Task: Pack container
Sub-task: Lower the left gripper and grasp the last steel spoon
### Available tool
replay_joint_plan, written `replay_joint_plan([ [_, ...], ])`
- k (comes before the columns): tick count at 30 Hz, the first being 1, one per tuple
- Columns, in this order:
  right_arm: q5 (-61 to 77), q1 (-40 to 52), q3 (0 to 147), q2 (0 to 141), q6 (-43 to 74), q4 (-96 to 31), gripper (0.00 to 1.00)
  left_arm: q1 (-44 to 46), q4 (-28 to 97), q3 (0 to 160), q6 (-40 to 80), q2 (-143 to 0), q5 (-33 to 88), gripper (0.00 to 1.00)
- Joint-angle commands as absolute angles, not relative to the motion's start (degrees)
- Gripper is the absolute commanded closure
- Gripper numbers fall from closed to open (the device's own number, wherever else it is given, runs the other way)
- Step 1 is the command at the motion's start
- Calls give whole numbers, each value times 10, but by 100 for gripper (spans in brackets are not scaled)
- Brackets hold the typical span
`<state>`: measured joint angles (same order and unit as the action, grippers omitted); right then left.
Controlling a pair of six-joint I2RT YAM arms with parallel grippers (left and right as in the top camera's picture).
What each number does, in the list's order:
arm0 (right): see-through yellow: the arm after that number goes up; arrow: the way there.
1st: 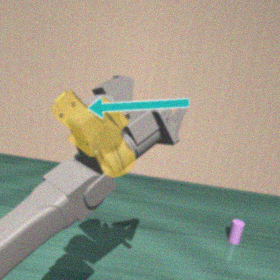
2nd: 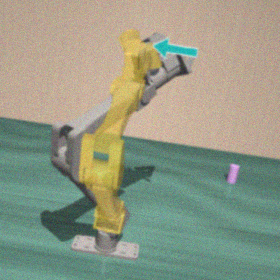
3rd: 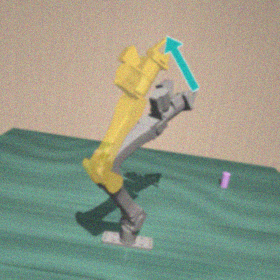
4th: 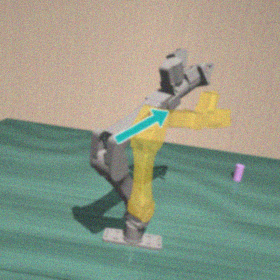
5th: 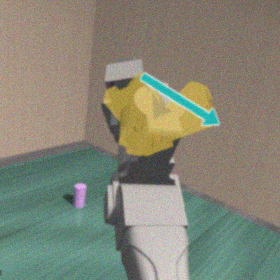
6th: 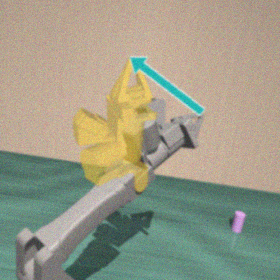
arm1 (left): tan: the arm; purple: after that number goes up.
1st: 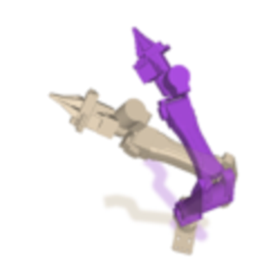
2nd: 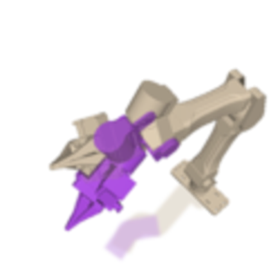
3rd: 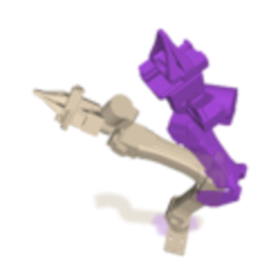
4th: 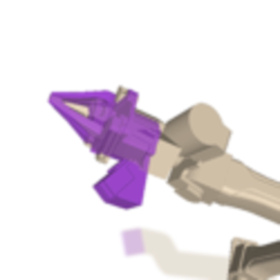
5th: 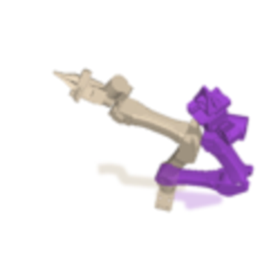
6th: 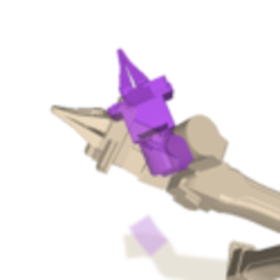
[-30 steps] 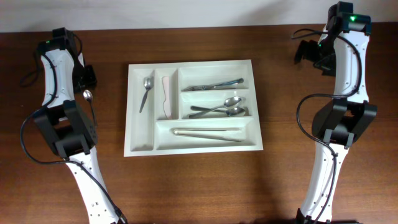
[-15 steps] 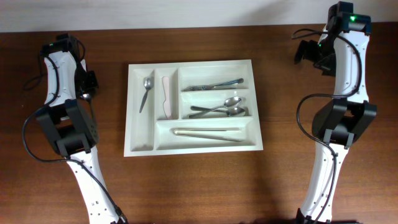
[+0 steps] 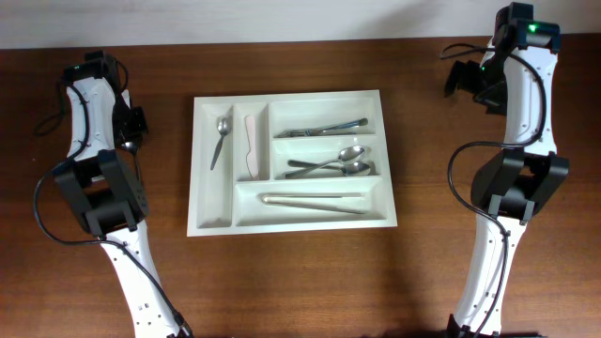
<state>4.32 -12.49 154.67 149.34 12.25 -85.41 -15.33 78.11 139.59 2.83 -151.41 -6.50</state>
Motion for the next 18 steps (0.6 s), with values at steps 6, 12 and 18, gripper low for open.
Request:
replay_joint_plan([
  [6, 42, -124, 1557, 1495, 130, -854, 1, -155, 806, 1406, 28, -1522, -69, 98],
  [12, 42, -124, 1557, 1495, 130, -854, 1, -155, 840, 1444, 28, -1522, -69, 98],
  [18, 42, -124, 1557, 1495, 130, -854, 1, -155, 883, 1513, 28, -1522, -56, 98],
])
